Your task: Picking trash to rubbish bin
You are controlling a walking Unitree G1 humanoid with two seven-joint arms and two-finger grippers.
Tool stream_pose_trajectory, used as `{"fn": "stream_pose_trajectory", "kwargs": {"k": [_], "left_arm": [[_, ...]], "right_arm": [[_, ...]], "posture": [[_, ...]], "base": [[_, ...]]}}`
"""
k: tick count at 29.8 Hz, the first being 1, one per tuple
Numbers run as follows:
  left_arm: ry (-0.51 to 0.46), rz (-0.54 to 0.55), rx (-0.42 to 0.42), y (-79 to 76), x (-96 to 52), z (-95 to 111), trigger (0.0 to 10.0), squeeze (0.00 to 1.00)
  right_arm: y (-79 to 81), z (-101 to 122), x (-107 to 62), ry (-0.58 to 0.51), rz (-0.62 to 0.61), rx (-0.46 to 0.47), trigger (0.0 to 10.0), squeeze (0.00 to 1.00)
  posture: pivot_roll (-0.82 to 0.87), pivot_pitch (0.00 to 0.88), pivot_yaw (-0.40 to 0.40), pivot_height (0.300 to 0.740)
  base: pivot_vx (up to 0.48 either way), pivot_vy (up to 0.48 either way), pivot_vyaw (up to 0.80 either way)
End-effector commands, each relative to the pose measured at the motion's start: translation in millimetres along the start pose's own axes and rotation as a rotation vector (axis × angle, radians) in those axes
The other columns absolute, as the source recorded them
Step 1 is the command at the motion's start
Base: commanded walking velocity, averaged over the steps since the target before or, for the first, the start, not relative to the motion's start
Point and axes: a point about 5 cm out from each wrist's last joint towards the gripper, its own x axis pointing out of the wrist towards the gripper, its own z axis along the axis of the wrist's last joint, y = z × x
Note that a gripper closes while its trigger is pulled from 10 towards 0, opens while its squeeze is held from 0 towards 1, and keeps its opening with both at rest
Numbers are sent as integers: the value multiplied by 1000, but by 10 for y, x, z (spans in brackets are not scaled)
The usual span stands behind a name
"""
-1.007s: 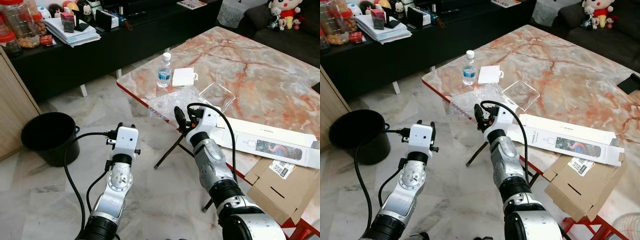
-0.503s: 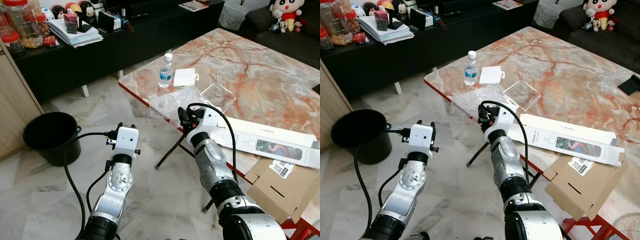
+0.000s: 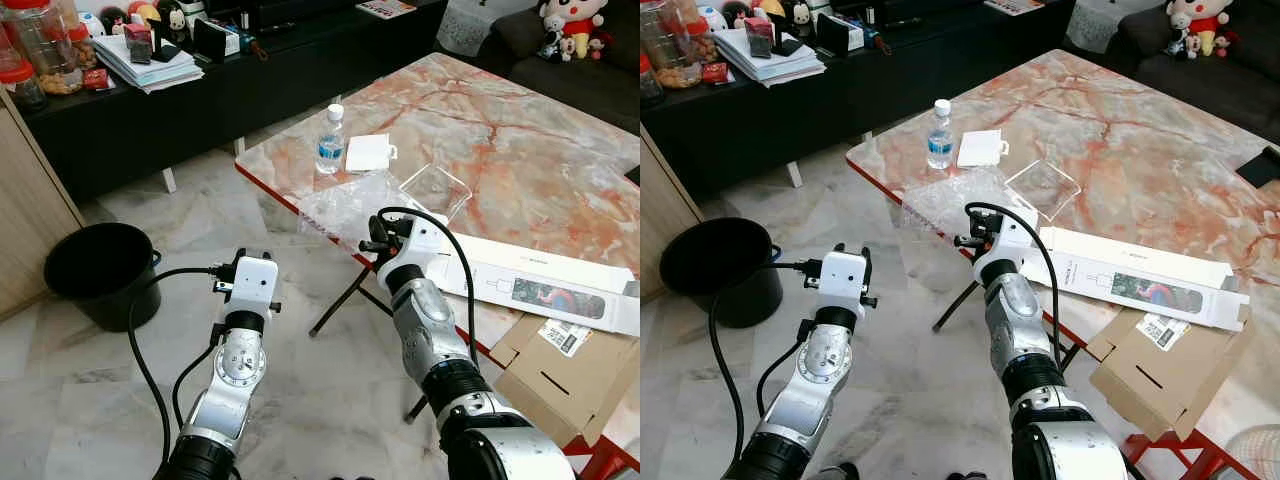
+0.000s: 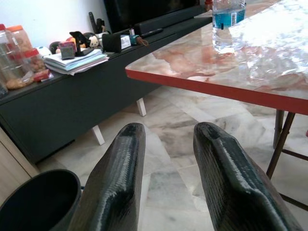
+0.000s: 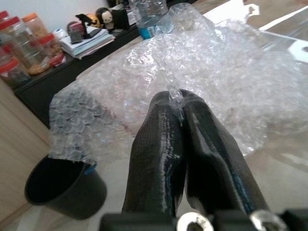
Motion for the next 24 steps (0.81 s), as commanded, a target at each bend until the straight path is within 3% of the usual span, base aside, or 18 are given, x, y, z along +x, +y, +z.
{"fn": "stream_pose_trajectory", "kwargs": {"k": [1, 9, 10, 11, 12, 19, 24], "left_arm": [[4, -12, 1, -39, -9, 9, 10000, 0], [0, -11, 1, -34, 7, 20, 10000, 0], [-3, -10, 1, -32, 12, 27, 10000, 0], [-4, -9, 1, -31, 16, 31, 10000, 0], [-9, -8, -2, -28, 19, 38, 10000, 0], [-13, -11, -4, -36, 25, 48, 10000, 0], [-17, -11, -7, -39, 32, 55, 10000, 0]], "right_arm": [[-15, -11, -14, 6, 9, 3, 0, 0], [48, -24, -13, 22, 77, 11, 0, 0], [85, -36, -15, 31, 114, 19, 824, 0], [114, -44, -17, 38, 143, 23, 4314, 0], [151, -50, -24, 43, 180, 13, 10000, 0], [200, -37, -43, 42, 244, 2, 10000, 0], [288, 16, -78, 40, 367, 36, 10000, 0]], "posture": [[64, 155, -145, 740], [65, 150, -147, 740], [65, 150, -147, 740], [63, 149, -147, 740], [62, 147, -147, 740], [61, 147, -149, 740], [58, 146, -151, 740]], "base": [[0, 0, 0], [0, 0, 0], [0, 0, 0], [0, 0, 0], [0, 0, 0], [0, 0, 0], [0, 0, 0]]}}
